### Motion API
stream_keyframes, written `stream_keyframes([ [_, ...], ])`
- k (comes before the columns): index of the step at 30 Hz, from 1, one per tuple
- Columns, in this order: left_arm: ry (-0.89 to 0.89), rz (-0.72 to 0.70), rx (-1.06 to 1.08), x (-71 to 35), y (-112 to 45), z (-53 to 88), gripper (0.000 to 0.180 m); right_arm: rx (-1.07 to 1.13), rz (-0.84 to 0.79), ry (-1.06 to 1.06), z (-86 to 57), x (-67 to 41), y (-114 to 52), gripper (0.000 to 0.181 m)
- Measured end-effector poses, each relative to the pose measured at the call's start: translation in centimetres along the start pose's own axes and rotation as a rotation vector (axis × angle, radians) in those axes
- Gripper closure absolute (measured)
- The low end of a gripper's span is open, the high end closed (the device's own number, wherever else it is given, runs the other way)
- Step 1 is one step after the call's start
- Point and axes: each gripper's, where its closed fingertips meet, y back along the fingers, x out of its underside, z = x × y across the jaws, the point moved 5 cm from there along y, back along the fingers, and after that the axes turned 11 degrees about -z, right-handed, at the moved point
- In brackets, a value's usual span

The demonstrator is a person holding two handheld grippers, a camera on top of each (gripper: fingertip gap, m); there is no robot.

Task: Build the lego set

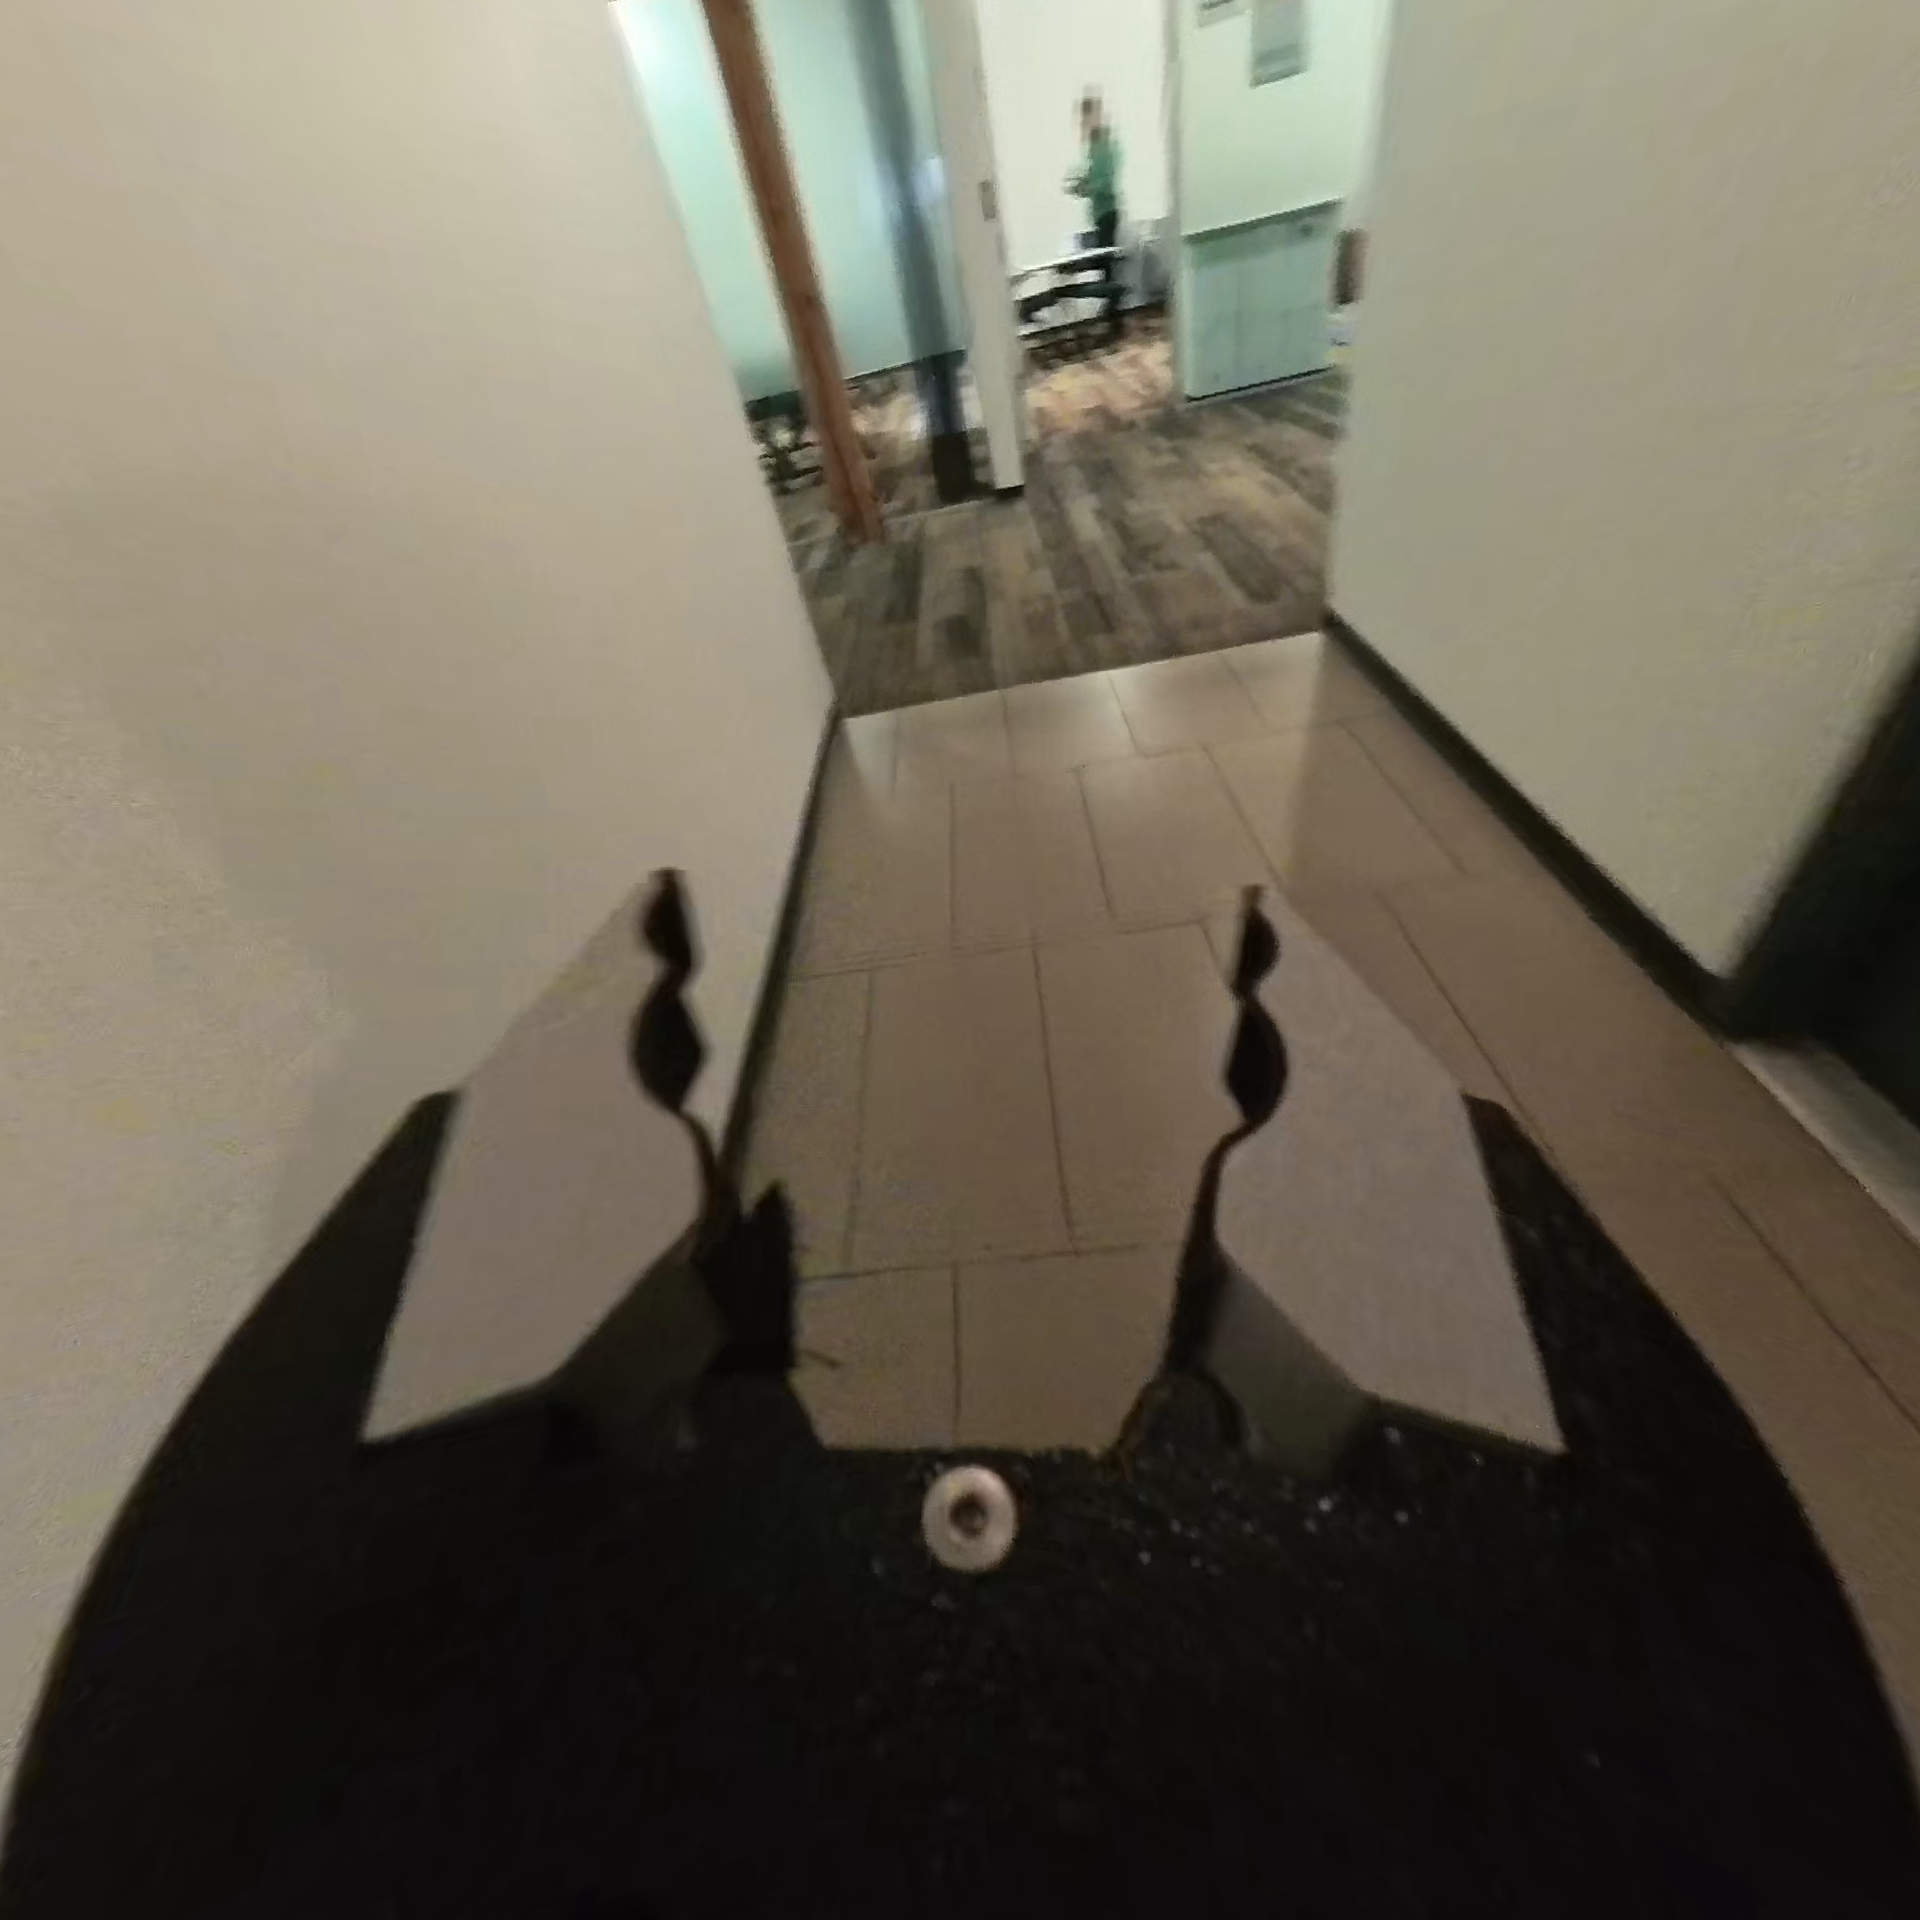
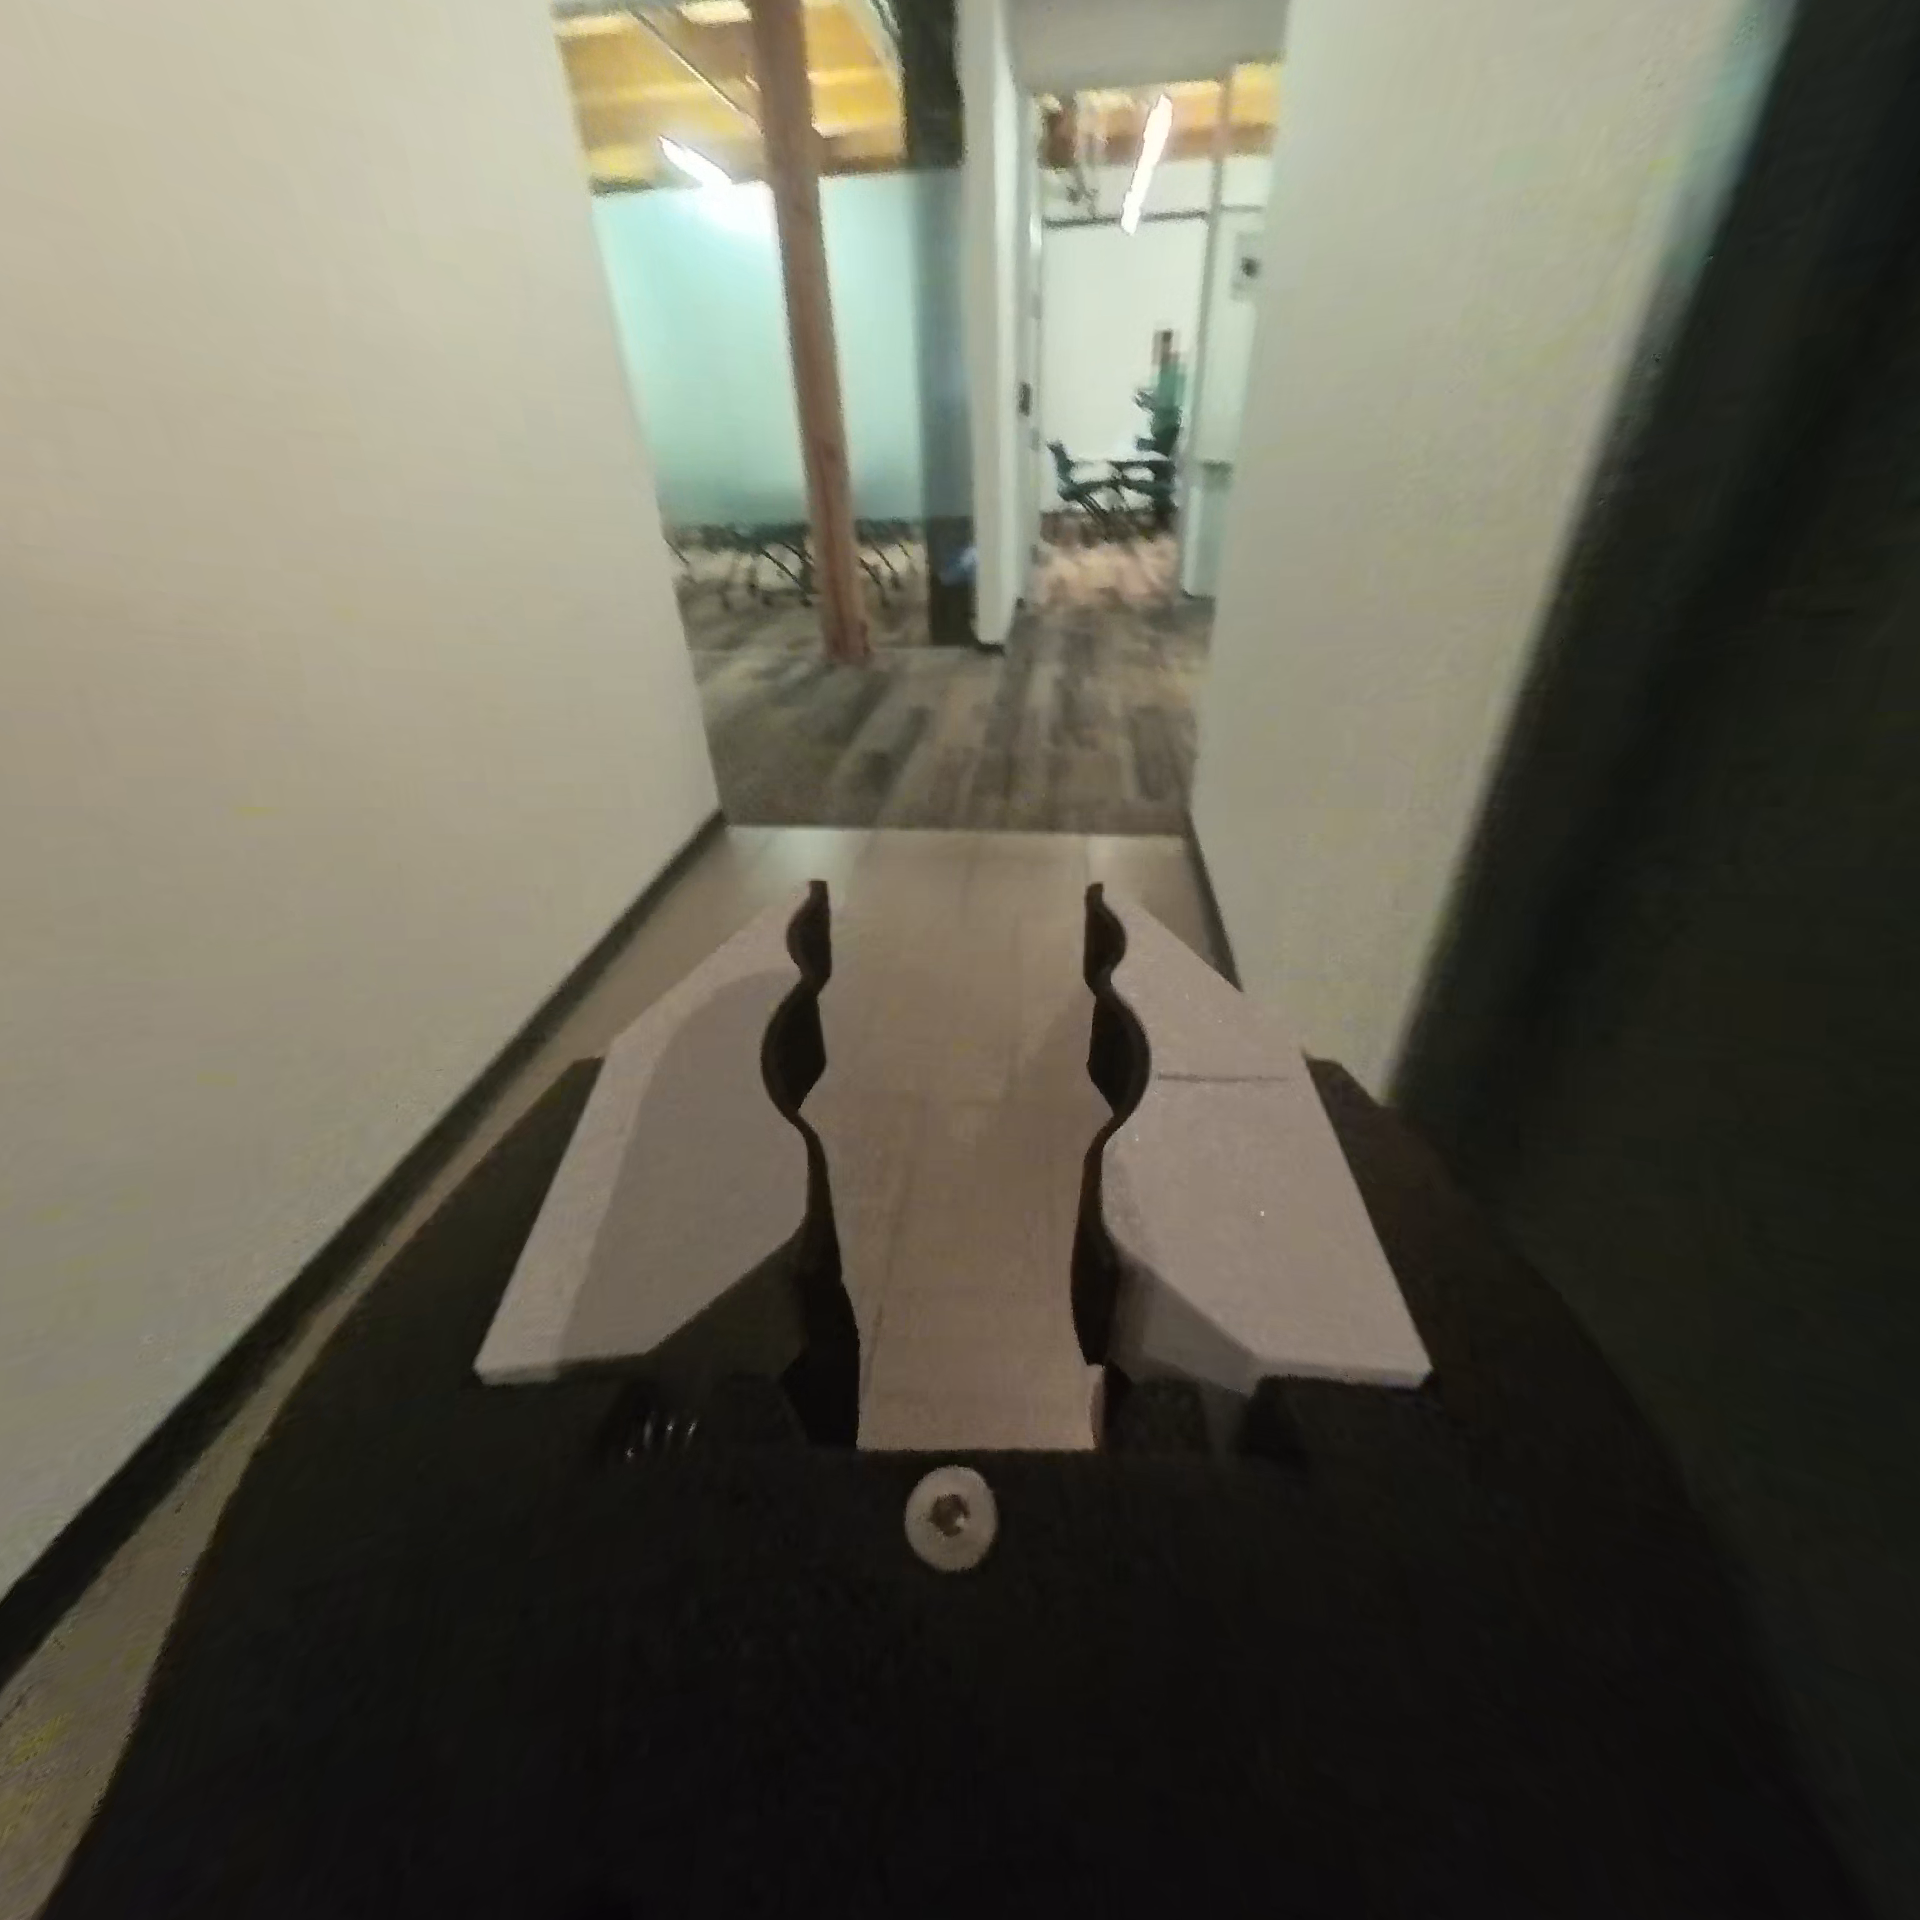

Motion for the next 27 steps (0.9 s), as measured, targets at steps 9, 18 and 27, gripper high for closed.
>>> stream_keyframes([
  [9,-0.070,0.057,-0.128,6.5,-27.5,5.6,0.057,-0.012,-0.048,0.085,2.2,7.3,-35.7,0.139],
  [18,-0.013,-0.076,0.151,2.5,-68.3,1.4,0.074,0.100,0.041,0.245,-5.4,11.0,-58.2,0.139],
  [27,0.275,-0.020,0.026,6.8,-103.2,-2.5,0.077,0.277,0.289,0.449,-17.2,21.1,-83.3,0.146],
])
